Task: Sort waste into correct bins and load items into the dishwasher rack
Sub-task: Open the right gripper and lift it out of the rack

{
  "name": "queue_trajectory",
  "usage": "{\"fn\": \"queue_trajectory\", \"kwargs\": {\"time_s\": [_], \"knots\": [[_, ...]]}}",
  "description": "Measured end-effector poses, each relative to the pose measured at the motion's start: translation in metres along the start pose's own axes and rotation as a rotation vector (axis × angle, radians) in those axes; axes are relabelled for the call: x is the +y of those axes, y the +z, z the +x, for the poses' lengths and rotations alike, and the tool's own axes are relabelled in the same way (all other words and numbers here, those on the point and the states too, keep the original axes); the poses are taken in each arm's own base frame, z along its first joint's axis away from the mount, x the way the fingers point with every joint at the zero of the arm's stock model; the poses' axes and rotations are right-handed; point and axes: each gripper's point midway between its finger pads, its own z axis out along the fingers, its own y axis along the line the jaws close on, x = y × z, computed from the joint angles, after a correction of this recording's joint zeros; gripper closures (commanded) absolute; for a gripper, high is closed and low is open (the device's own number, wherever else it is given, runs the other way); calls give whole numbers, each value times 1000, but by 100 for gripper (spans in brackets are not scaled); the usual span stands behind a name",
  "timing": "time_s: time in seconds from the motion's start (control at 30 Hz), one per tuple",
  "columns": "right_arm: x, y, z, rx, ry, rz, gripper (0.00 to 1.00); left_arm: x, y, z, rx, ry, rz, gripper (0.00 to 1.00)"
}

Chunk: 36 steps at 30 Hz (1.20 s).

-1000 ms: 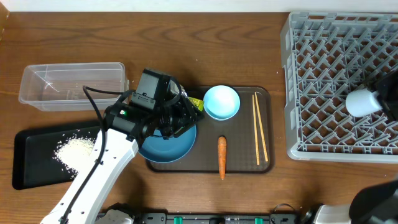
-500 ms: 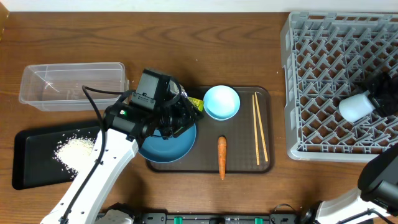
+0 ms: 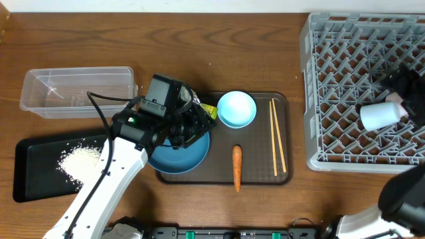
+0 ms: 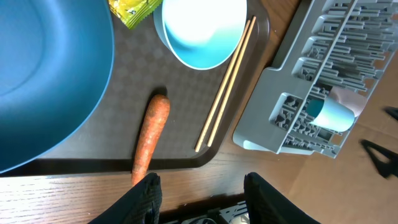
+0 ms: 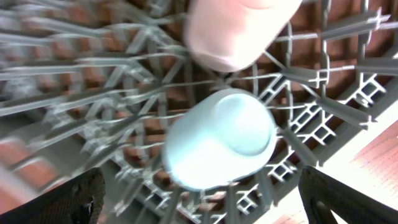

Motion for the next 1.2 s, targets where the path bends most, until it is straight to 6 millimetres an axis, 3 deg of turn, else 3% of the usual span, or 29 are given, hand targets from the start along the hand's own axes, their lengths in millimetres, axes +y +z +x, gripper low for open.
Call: {"fn": "queue_trajectory", "kwargs": {"time_s": [0.17, 0.2, 0.3, 0.43, 0.5, 0.7, 0.87, 1.2], "knots": [[22, -64, 9, -121, -70, -82, 2, 0, 3, 3, 7, 11, -7, 48], [23, -72, 11, -145, -77, -76, 9, 0, 4, 5, 12, 17, -11, 48], [15, -80, 9, -180, -58, -31, 45, 0, 6, 15, 37, 38, -24, 48], [3, -64, 2, -172, -19, 39, 87, -1, 9, 27, 65, 83, -35, 48], [-4, -51, -3, -149, 0, 68, 99, -1, 10, 30, 72, 97, -37, 48], [-27, -5, -15, -55, 70, 132, 99, -1, 11, 31, 71, 111, -43, 47], [-28, 26, -12, 18, 71, 157, 99, 2, 11, 27, 47, 115, -59, 47], [-17, 47, -5, 93, 30, 106, 99, 5, 11, 21, 15, 116, -81, 46]]}}
